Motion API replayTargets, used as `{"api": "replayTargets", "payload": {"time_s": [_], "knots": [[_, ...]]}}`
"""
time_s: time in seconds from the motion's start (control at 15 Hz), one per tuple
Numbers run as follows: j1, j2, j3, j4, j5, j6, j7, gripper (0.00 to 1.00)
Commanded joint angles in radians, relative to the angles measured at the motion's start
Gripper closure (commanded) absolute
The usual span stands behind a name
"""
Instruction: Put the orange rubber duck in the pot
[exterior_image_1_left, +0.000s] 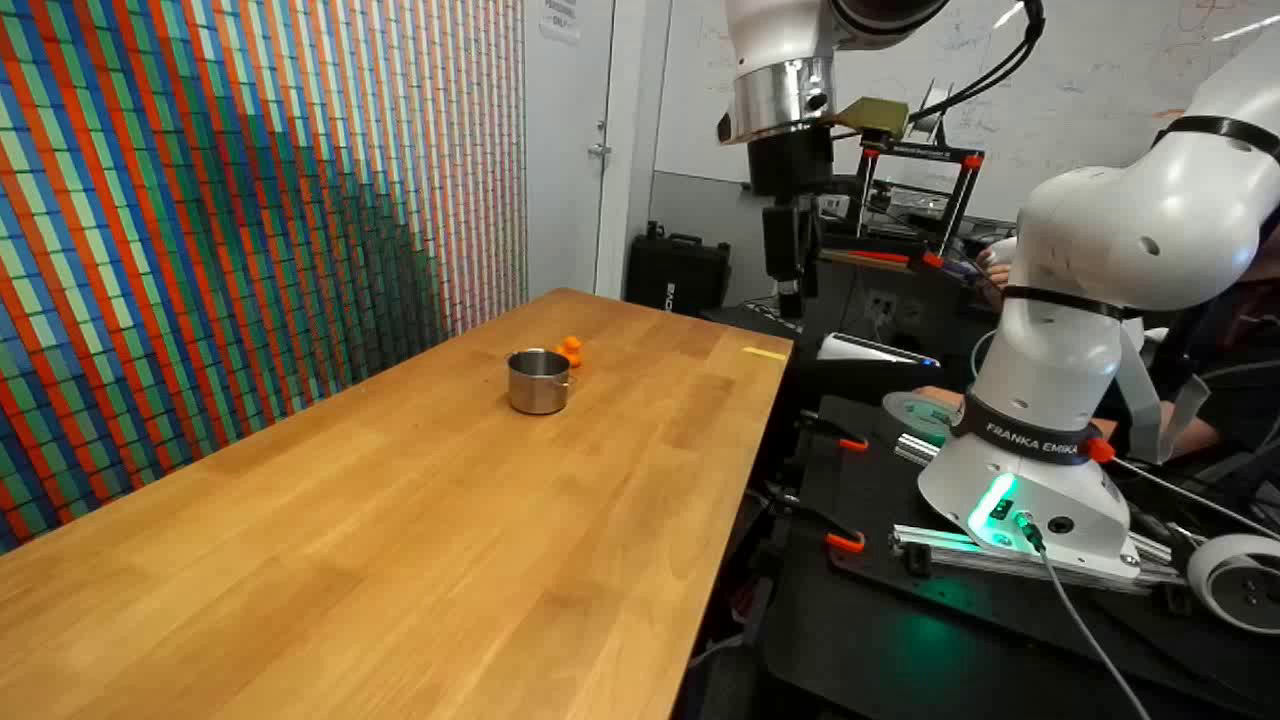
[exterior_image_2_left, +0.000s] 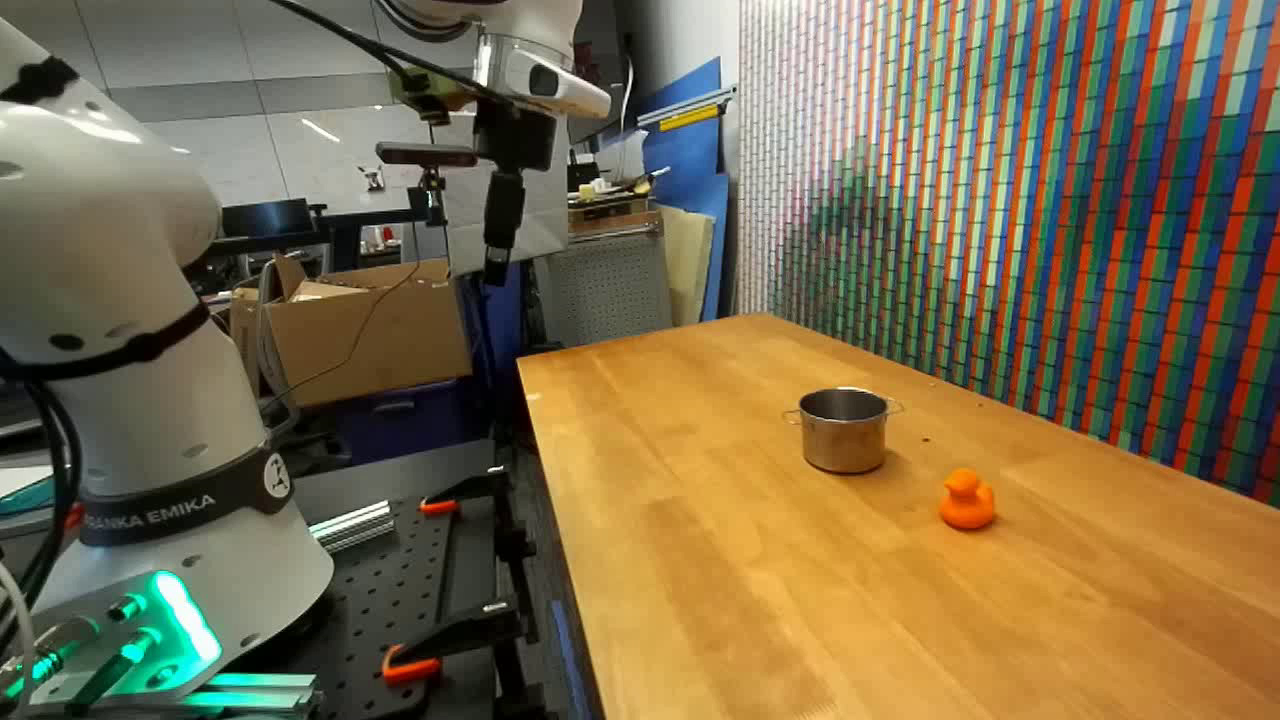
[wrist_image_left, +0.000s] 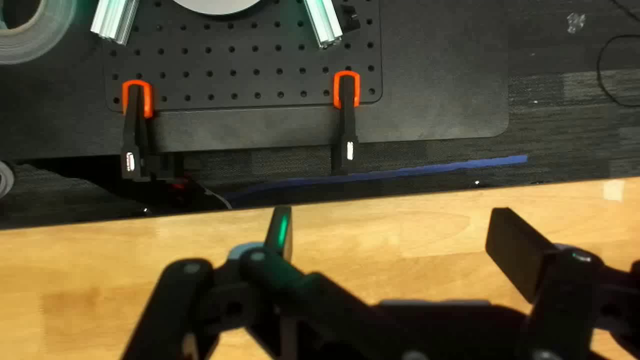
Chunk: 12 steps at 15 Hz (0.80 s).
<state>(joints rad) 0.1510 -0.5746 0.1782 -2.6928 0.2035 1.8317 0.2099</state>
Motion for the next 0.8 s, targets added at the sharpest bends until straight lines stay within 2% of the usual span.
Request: {"api": "replayTargets", "payload": {"time_s": [0.0, 0.33, 0.47, 0.6, 0.73], "knots": [[-0.001, 0.000, 0.000, 0.002, 0.000, -0.002, 0.000, 0.00], [-0.001, 0.001, 0.000, 0.000, -0.005, 0.008, -0.008, 0.00], [-0.032, 0.048, -0.034, 0.045, -0.018, 0.052, -0.039, 0.00], [-0.097, 0.145, -0.074, 0.122, -0.068, 0.168, -0.051, 0.00], [-0.132, 0.222, -0.103, 0.177, -0.097, 0.262, -0.051, 0.00]]}}
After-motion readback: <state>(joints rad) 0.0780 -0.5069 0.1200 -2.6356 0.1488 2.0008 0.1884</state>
